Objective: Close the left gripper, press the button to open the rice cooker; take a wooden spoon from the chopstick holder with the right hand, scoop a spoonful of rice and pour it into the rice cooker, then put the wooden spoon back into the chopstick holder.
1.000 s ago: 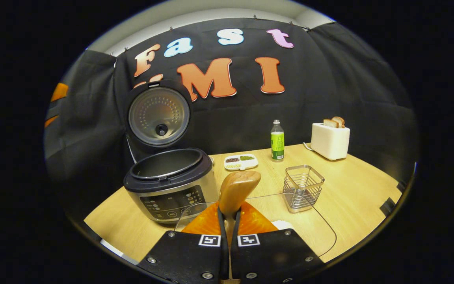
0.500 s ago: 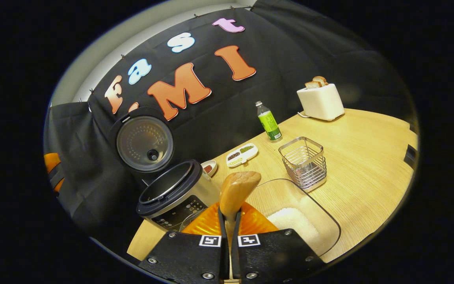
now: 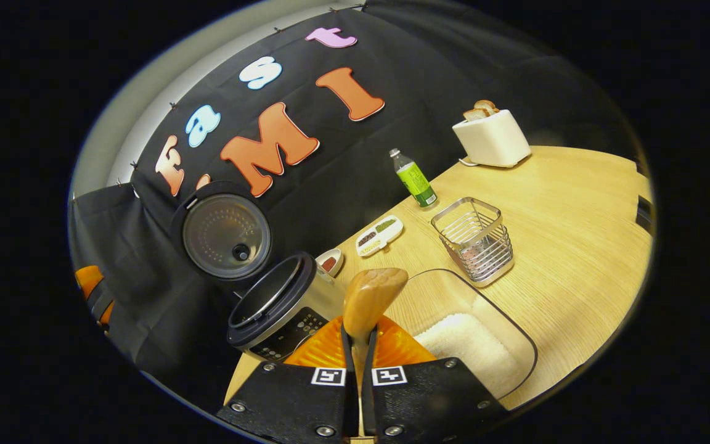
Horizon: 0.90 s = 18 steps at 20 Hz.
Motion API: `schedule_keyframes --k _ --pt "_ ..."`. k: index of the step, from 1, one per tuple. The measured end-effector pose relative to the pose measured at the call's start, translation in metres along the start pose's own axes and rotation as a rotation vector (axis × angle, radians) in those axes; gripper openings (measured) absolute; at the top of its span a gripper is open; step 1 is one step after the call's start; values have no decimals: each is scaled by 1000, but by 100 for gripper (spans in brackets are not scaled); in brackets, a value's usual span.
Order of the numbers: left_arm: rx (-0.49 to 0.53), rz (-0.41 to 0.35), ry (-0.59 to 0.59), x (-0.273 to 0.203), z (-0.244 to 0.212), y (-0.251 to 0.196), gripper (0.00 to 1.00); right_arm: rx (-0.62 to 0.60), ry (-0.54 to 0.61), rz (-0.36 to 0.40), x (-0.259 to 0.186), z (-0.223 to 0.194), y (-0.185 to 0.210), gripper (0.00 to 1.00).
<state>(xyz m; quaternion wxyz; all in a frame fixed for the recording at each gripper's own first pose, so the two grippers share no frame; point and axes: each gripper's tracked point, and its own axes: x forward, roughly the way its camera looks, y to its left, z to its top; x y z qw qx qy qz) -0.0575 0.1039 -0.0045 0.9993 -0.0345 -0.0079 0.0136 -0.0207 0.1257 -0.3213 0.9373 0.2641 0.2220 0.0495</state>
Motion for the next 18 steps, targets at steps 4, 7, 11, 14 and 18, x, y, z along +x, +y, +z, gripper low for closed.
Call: schedule_keyframes --k 4,7,11,14,18 --pt "-8 -4 6 1 -2 -2 99 126 26 24 1 1 -2 1" --pt "-6 1 9 1 -1 -1 100 181 20 25 -1 5 -7 1" --pt "2 4 1 -1 3 -3 97 266 -10 41 -9 23 -11 1" --pt "9 -1 -2 -2 4 -9 97 306 -28 46 -15 34 -14 1" --pt "15 -5 -6 -2 7 -13 99 362 -44 75 -25 48 -8 1"
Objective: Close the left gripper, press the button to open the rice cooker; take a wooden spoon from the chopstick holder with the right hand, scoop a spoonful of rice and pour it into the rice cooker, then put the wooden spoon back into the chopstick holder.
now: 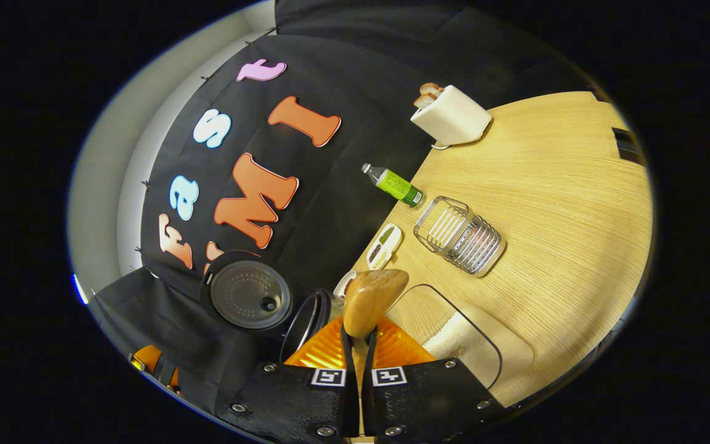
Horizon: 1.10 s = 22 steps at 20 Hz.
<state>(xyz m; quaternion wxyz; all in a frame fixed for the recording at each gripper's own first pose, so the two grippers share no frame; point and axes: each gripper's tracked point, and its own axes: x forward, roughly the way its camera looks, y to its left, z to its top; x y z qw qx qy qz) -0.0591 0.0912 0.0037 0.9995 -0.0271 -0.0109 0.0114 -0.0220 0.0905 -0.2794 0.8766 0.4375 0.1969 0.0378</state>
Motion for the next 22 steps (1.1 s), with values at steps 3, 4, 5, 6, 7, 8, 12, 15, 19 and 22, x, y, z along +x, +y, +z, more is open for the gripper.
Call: schedule_keyframes --k 3,4,5,6,7,8,12,15,19,22 --pt "5 1 -3 0 1 -3 97 17 -11 26 -3 12 13 1" --pt "7 3 -4 0 1 -4 97 27 -14 37 -5 16 17 1" --pt "9 3 -4 -1 2 -4 97 37 -18 49 -4 19 22 1" --pt "11 3 -5 -1 2 -5 97 43 -18 59 -4 21 27 1" --pt "13 3 -6 0 2 -6 97 46 -19 65 -4 25 30 1" --pt "15 3 -9 -1 3 -6 97 48 -21 67 -4 29 32 1" --pt "20 4 -14 -1 5 -9 97 71 -25 84 -2 39 44 1" --pt "23 1 -17 -2 6 -8 97 81 -32 105 1 48 57 1" --pt "32 8 -31 1 7 -3 97 80 -54 138 9 60 83 1" --pt "28 3 -30 1 6 -1 97 71 -66 159 22 70 106 1"
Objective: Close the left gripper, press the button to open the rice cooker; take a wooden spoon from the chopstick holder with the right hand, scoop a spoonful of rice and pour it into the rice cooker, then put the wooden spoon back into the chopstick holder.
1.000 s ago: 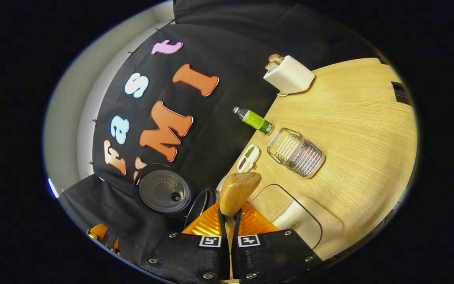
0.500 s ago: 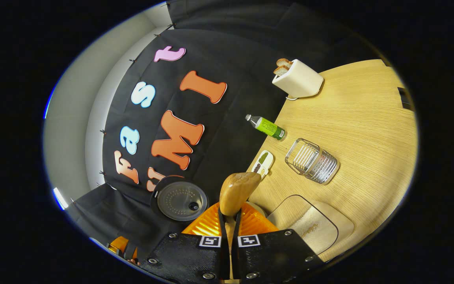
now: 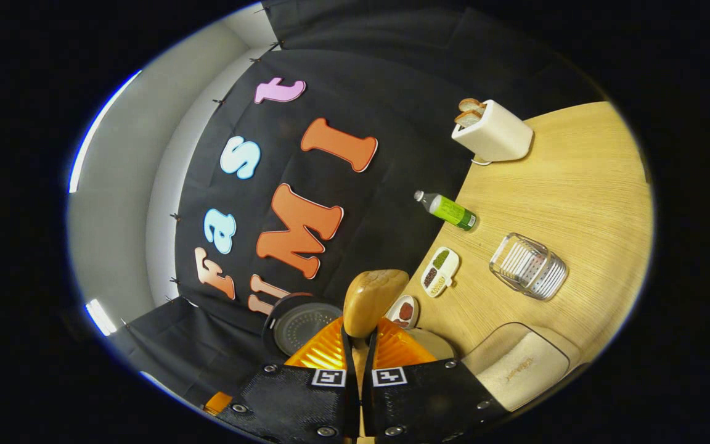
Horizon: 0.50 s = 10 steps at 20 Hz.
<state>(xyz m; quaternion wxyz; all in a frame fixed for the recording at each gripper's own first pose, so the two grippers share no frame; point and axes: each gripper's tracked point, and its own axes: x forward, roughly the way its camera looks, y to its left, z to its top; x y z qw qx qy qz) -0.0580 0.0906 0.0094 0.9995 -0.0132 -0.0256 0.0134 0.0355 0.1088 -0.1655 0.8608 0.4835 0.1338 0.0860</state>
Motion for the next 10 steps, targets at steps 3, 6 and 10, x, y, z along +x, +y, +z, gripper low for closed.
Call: schedule_keyframes --k 3,6,10 --pt "1 9 -5 2 1 5 97 -6 -2 22 16 3 23 1" --pt "6 7 -8 3 0 6 97 -42 -17 30 35 5 42 1" --pt "8 8 -9 7 -2 12 99 -105 -17 36 55 -1 66 1"
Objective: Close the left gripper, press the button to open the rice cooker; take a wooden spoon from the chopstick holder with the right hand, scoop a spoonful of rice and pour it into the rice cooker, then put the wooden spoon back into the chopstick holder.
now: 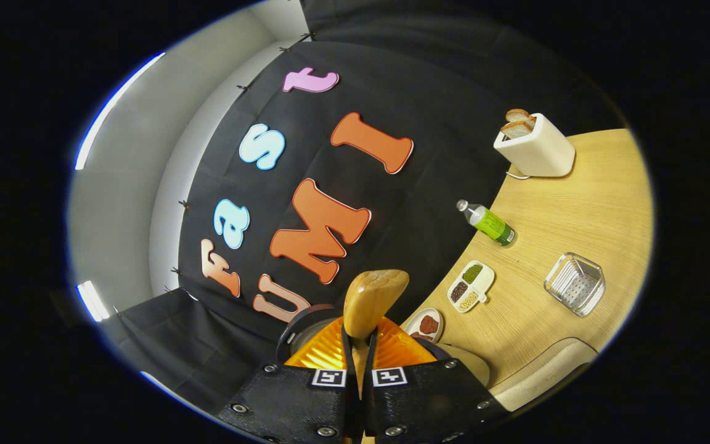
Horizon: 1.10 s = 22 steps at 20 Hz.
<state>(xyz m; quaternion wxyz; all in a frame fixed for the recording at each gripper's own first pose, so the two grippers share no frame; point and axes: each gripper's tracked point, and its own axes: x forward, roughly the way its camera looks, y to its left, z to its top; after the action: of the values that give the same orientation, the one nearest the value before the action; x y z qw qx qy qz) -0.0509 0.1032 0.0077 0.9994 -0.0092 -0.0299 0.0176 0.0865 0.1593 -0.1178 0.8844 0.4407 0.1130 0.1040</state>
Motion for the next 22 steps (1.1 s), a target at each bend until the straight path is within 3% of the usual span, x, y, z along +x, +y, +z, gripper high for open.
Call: schedule_keyframes --k 7,22 --pt "-13 11 9 5 -8 11 99 -176 -37 -20 25 -5 17 1" --pt "-9 23 19 7 -13 24 100 -292 -29 -18 39 -21 29 1"
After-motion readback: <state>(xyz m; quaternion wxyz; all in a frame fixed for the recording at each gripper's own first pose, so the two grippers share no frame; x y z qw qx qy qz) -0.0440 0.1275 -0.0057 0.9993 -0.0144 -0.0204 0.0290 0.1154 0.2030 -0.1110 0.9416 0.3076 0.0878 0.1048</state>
